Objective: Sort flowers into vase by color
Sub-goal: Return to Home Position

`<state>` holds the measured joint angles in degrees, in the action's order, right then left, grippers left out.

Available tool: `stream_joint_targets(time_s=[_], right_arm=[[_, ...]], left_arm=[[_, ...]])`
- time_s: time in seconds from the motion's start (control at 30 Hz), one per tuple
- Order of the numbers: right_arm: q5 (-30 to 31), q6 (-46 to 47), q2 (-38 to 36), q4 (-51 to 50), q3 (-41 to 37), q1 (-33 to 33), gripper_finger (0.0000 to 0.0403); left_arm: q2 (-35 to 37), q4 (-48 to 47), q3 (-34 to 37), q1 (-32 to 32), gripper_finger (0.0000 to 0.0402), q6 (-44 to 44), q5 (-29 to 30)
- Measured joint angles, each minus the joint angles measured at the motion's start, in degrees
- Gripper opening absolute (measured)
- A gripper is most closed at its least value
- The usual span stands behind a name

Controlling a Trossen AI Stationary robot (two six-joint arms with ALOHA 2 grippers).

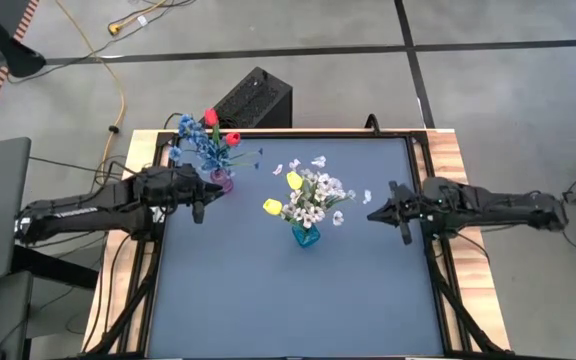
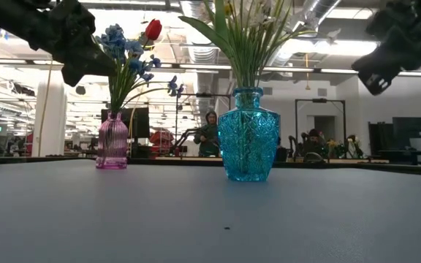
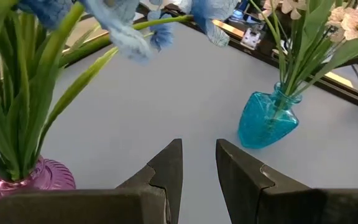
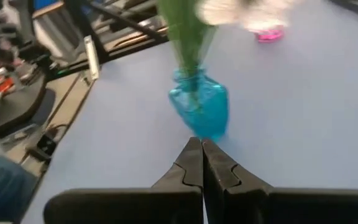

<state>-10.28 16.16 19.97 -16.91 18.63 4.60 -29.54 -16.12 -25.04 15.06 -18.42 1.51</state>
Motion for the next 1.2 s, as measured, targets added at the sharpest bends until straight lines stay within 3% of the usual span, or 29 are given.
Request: stream_joint_targets(time_s=[0.13, 0.33, 0.53, 0.8, 1.0, 1.2], right_arm=[[-0.4, -0.6, -2.8, 0.9, -2.2, 4.6, 0.0017], [-0.4, 0.5, -8.1, 10.4, -8.5, 8.1, 0.0020], [-0.4, 3.2, -12.5, 9.5, -10.5, 9.5, 0.0021], [-0.2, 3.3, -16.6, 9.0, -10.7, 9.5, 0.0021], [0.9, 5.3, -19.5, 15.0, -16.2, 9.5, 0.0022], [1.5, 0.0, -19.8, 19.9, -18.1, 9.5, 0.0022]], left_arm=[[0.9, 0.3, 0.7, 0.4, 0.0084, 0.9, -0.8], [6.3, 5.3, 8.1, 0.4, 0.0078, -0.7, -1.3], [14.7, 2.4, 10.2, 0.4, 0.0039, -0.7, -1.2], [29.5, 3.6, 19.0, 0.4, 0.0002, -3.2, -1.3], [28.5, 11.1, 21.5, 0.4, 0.0000, -2.1, -1.2], [28.6, 10.0, 21.6, 0.4, 0.0000, 1.5, 1.1]])
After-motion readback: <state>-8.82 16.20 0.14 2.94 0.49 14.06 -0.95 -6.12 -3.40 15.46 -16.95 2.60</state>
